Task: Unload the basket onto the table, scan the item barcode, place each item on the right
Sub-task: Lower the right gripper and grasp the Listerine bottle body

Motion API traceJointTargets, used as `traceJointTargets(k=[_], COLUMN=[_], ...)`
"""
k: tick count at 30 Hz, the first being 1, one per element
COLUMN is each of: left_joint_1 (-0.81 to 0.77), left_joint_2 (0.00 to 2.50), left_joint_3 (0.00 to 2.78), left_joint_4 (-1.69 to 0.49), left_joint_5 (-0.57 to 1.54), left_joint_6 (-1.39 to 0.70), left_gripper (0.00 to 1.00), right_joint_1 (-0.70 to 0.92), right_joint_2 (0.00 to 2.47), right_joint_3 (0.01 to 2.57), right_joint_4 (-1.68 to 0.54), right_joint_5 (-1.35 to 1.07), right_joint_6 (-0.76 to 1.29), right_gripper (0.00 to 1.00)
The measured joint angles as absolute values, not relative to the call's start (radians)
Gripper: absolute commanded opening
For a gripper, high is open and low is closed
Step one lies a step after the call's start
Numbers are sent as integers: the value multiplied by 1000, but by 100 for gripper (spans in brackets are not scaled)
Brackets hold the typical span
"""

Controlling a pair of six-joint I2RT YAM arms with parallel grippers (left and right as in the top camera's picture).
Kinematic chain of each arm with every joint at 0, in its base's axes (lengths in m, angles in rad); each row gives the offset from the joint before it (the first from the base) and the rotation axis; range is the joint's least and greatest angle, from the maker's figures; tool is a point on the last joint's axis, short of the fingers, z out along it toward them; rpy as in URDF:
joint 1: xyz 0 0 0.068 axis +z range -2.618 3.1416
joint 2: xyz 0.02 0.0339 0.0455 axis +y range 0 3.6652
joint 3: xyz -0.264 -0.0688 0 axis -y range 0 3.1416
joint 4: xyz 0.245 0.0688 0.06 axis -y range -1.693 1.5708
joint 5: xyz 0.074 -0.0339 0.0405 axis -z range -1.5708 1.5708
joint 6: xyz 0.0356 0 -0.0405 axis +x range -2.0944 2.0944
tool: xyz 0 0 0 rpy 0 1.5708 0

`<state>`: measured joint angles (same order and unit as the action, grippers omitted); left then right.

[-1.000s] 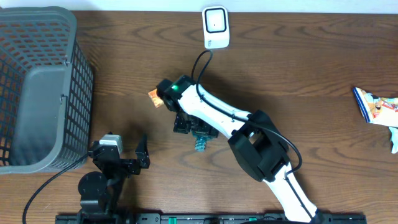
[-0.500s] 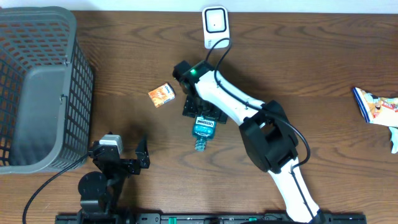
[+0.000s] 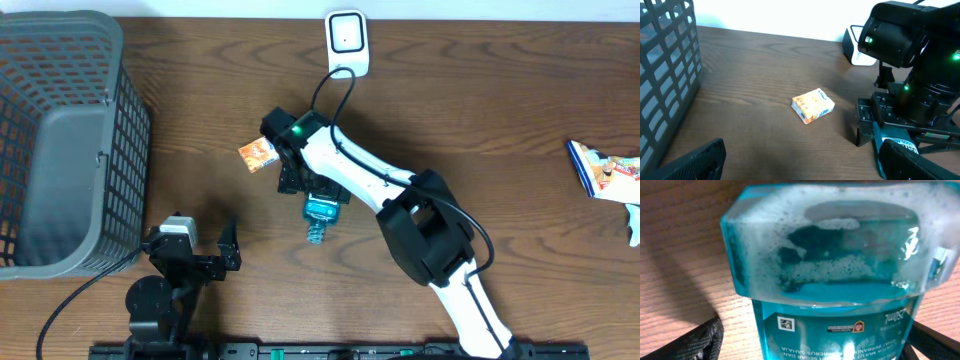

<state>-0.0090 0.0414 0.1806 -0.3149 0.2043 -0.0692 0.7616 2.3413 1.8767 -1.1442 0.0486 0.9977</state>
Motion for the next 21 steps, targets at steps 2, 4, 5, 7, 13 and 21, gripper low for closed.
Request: traceJointTargets(k=[2,4,5,7,13,21], left_joint_1=[-9,-9,-9,-9,-9,-9], left_joint_2=[41,41,41,41,41,41], left_joint_3=[181,181,181,181,181,181], left_joint_4=[-315,-315,-315,-315,-315,-315], left_joint_5=[204,204,204,204,204,204], left_joint_6=[-69,-69,-69,-69,-69,-69], left_gripper=[98,98,98,98,98,98], right_joint_1=[762,760,757,753,735,722], right_joint_2=[2328,2316,2309,2297,2276,2264], right_joint_3=[1850,1824,1809,1785,1742,1727], right_joint_4=[-1114,-1085,-1067,-1042,-1019,-1021], right_joint_5=[48,46,43,32,12,0], right_joint_6=[998,998,998,997,1000,1015], right_gripper=[99,99,99,99,77,35])
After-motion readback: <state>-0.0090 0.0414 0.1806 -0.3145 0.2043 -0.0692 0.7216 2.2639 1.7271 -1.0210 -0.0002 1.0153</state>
